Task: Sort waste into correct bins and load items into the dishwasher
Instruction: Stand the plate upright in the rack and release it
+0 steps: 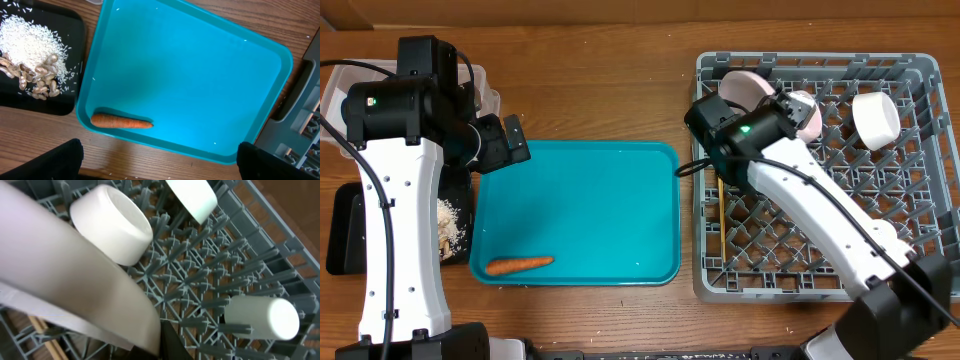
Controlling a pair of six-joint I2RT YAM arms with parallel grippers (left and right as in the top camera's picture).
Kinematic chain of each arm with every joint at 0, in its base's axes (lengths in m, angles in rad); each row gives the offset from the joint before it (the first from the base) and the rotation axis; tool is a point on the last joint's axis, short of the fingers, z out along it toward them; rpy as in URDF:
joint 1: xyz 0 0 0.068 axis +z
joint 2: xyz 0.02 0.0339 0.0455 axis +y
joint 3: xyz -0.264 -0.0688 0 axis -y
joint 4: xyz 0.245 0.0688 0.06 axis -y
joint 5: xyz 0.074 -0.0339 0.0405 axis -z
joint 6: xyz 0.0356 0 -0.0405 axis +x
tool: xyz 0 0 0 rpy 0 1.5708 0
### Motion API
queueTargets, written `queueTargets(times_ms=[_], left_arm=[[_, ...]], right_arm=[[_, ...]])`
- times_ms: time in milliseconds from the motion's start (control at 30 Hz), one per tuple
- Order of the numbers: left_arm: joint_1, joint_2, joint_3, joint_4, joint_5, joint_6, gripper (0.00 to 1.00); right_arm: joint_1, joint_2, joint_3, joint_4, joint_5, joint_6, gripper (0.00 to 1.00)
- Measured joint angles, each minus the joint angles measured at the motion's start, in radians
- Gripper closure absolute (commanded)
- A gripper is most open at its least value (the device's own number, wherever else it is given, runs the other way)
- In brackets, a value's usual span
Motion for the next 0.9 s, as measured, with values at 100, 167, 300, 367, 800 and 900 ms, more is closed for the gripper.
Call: queueTargets(times_ms=[100, 167, 300, 367, 800, 900], left_arm=[[0.000, 0.000, 0.000, -0.001, 0.000, 0.000, 0.00], [0.000, 0.000, 0.000, -0.001, 0.000, 0.000, 0.00], [0.000, 0.000, 0.000, -0.001, 0.000, 0.000, 0.00], [0.000, 0.000, 0.000, -0.001, 0.000, 0.000, 0.00], [0.000, 0.000, 0.000, -0.001, 0.000, 0.000, 0.00], [0.000, 0.000, 0.000, -0.001, 0.000, 0.001, 0.00]], right_arm=[[0.000, 0.012, -0.001, -0.031, -0.011, 0.049, 0.96], [0.000, 0.012, -0.001, -0.058, -0.024, 0.083, 0.96], [0.001, 0.012, -0.001, -0.105, -0.040, 0.152, 0.96], [0.001, 0.012, -0.001, -0.127, -0.044, 0.195, 0.96], [0.007, 0.012, -0.001, -0.121, -0.063, 0.332, 0.96], [0.018, 0.012, -0.002, -0.105, -0.073, 0.332, 0.96]])
